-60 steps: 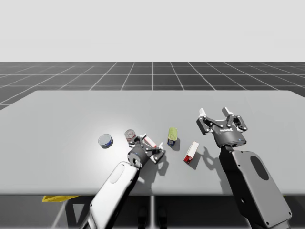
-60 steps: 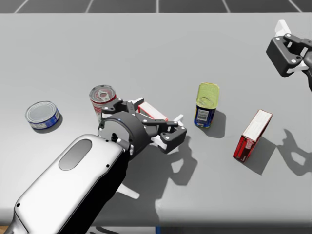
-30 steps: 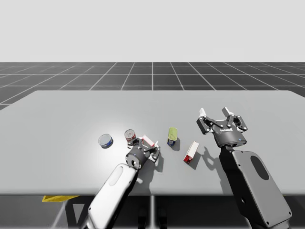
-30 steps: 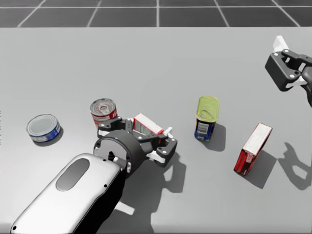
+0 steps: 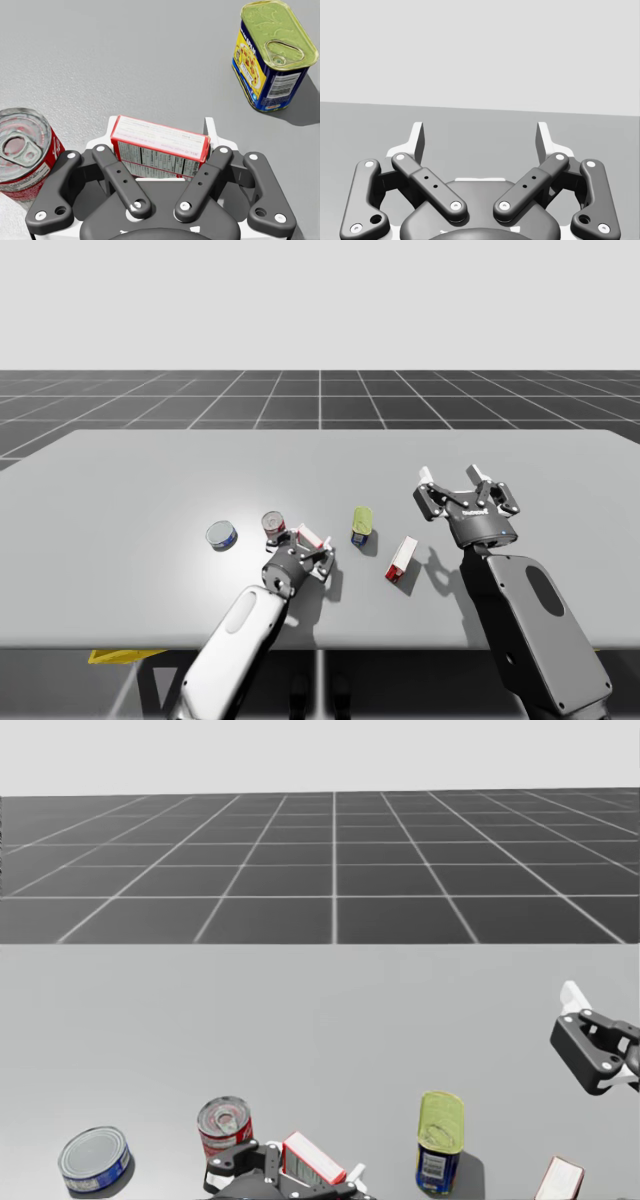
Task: Lift the gelatin box off the table.
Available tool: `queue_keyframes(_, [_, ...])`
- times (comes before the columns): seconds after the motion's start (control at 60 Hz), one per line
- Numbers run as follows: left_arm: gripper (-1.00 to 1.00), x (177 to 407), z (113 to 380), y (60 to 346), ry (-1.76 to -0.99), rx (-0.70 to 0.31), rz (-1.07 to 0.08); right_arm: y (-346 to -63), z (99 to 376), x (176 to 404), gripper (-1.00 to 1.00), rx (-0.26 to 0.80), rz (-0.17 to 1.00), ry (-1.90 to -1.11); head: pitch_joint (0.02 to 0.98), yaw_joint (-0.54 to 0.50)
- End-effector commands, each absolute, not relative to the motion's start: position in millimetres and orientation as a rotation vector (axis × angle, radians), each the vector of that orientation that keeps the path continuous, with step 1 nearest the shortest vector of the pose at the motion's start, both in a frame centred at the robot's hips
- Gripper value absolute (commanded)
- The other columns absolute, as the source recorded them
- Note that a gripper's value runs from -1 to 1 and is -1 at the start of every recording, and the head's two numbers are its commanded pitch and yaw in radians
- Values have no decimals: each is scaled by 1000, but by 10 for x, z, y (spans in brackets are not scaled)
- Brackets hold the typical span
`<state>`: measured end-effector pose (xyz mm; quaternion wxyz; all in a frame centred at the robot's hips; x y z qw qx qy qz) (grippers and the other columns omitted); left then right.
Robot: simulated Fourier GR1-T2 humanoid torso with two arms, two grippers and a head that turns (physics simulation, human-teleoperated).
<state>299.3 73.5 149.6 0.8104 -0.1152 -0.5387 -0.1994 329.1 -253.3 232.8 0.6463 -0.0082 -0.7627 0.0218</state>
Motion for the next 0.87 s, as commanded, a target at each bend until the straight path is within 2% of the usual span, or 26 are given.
queue_keyframes(0.017, [1000,2966,1574,676,-1142,-347,-511,-2537,2322,3296,-1000,-18,49,-1734,473,35])
queue_keyframes(0.35, [1000,2974,2185,665,-1223,-367,-532,-2547,2322,3297,-1000,-18,49,-1731,467,43])
queue_keyframes(0.867, [1000,3096,3352,647,-1484,-315,-565,-2551,2317,3304,-1000,-3,55,-1727,451,51])
